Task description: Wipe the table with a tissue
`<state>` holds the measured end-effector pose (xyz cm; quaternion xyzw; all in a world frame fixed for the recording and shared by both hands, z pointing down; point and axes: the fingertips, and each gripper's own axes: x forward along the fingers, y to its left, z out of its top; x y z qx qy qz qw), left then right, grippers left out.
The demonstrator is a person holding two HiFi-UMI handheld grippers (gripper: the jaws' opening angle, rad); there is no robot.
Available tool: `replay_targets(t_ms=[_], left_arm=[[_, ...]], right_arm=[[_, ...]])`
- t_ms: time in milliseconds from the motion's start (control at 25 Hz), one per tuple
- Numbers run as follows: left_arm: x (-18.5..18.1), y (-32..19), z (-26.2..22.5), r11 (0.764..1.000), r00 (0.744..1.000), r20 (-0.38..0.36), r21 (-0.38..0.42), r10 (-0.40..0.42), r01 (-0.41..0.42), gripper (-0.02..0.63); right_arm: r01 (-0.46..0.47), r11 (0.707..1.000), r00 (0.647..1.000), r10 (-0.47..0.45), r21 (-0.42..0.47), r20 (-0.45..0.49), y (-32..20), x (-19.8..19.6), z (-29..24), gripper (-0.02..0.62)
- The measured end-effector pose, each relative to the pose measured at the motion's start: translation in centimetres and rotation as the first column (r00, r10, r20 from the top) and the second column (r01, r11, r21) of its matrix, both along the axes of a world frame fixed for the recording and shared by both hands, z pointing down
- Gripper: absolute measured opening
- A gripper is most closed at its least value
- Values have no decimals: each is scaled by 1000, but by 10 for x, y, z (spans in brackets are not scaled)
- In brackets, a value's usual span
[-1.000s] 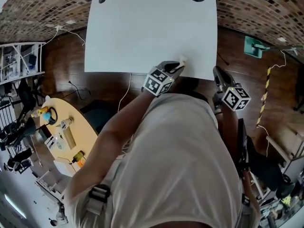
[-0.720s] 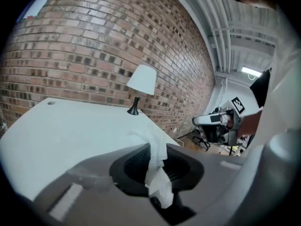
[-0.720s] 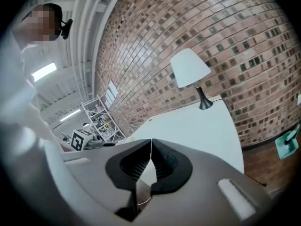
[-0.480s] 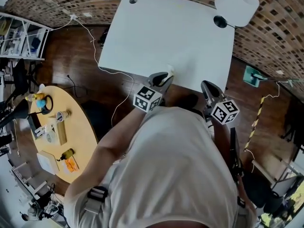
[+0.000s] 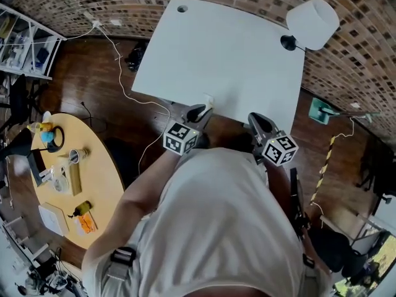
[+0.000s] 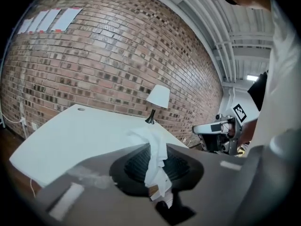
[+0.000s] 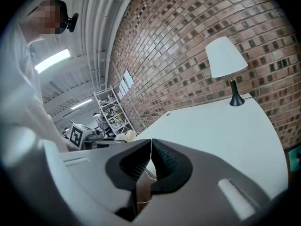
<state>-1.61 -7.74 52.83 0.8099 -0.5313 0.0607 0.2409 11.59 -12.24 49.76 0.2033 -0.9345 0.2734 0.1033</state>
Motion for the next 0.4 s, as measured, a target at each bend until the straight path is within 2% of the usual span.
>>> replay_targets(t_ms=[400], left_arm=[[-8, -2, 3, 999, 999, -10, 1, 35, -35, 69]], right_arm=[[-9, 999, 1000, 10, 46, -22, -4, -18, -7, 9]])
